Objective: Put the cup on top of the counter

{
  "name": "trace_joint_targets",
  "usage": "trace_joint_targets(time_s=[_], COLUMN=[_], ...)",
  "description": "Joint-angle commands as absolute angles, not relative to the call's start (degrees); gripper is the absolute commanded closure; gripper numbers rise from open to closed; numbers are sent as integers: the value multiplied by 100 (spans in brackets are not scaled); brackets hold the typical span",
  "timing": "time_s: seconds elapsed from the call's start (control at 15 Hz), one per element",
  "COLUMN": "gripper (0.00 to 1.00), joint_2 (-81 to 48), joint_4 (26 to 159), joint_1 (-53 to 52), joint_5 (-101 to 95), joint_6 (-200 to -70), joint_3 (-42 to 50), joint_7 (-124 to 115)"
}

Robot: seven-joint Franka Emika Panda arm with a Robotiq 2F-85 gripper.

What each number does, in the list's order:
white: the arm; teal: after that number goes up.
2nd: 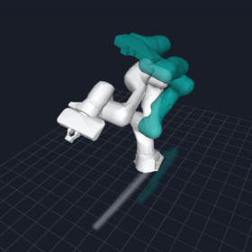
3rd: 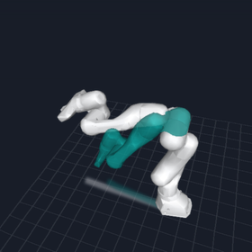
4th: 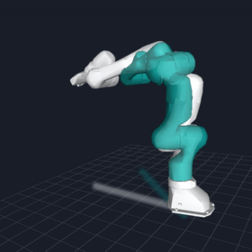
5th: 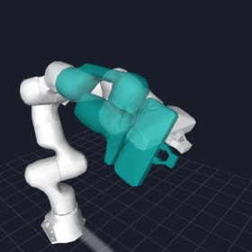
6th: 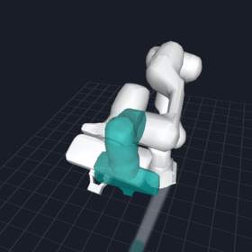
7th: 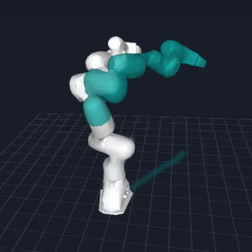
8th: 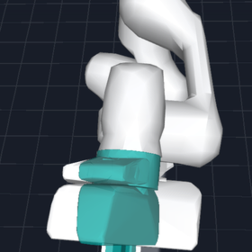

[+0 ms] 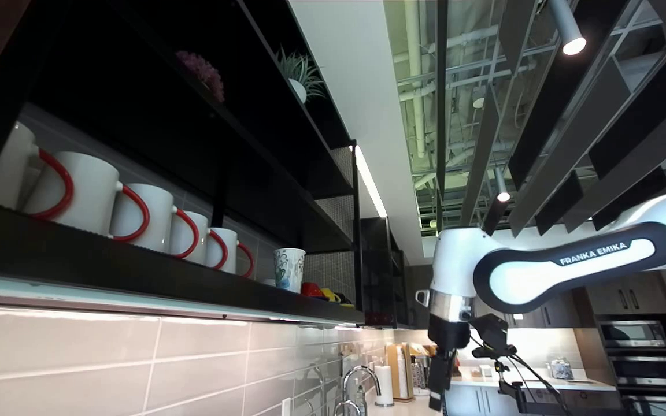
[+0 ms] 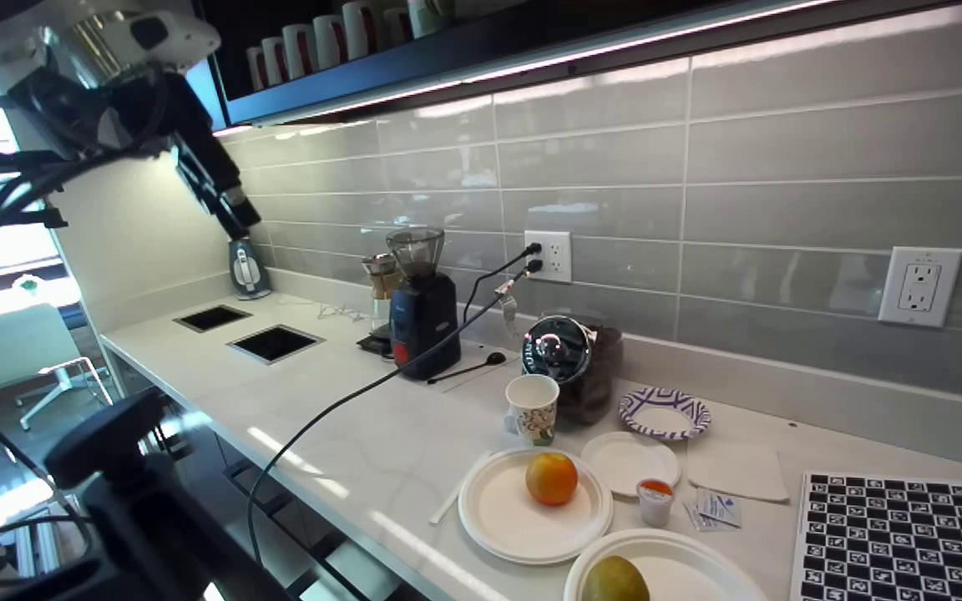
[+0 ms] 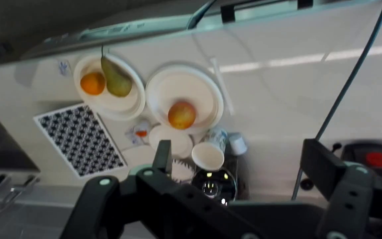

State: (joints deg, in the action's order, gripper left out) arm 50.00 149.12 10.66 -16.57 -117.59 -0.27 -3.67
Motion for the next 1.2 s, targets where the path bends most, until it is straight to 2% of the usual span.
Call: trace_joint_targets(time_s=[0.0, 0.53, 1.13], gripper=[0, 0, 0], joint_2=[4429, 2949, 2631], joint_4=[13819, 12042, 11852], joint_1=[925, 146, 257], joint_5=[-2025, -1508, -1445], joint_6=[-12224, -14250, -14456], joint_3=[-49, 433, 424], joint_7=[-20, 1143, 1021])
